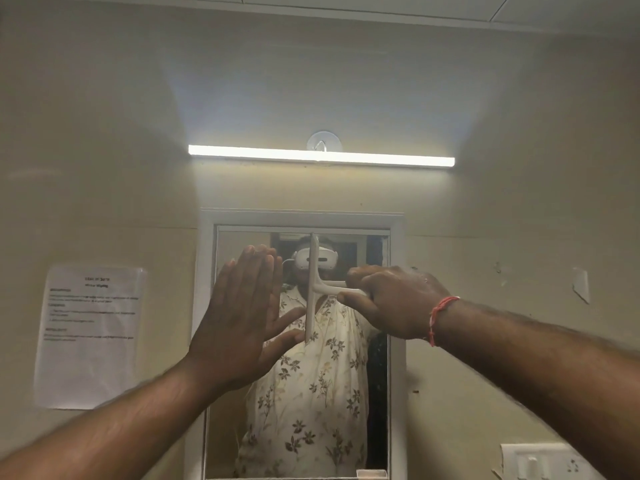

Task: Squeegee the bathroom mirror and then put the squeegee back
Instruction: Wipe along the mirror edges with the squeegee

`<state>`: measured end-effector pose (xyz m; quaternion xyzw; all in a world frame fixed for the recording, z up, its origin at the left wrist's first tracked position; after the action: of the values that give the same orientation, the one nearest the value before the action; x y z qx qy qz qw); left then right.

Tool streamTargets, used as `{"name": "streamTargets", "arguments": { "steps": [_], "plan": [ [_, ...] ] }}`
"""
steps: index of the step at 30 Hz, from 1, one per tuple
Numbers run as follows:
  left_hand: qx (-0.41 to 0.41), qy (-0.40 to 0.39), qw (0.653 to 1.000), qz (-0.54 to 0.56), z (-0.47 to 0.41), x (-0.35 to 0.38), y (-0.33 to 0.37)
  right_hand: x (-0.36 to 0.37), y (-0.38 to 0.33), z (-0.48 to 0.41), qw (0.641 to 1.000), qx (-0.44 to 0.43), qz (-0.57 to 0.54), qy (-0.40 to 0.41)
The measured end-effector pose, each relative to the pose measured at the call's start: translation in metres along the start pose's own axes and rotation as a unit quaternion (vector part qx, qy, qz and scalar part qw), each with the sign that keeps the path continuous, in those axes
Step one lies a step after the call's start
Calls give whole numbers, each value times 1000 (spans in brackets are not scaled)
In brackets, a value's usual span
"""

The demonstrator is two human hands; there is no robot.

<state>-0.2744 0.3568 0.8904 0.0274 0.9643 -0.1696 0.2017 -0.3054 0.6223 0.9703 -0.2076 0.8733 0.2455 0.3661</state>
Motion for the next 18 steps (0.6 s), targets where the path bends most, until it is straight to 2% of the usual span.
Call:
{"name": "streamTargets", "arguments": {
  "steps": [9, 14, 18],
  "plan": [
    [13, -39, 999, 15, -23, 10, 45, -26, 37, 44, 995, 86, 35, -41],
    [26, -66, 997, 21, -38, 16, 75, -32, 52, 61, 991, 106, 57, -58],
    [35, -51, 997, 45, -45, 21, 97, -36, 54, 63, 990, 109, 63, -66]
  ]
}}
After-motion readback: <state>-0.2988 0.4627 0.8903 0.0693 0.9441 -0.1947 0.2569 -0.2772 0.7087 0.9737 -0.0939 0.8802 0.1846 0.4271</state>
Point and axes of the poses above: each hand's wrist, its own z-axis away from the middle knuckle, its own x-axis out of the palm, y = z × x, the point moved 4 cm from there along -z, towards the middle knuckle, and after that the axes turned 5 degrees about -y, right-handed, at the moved point
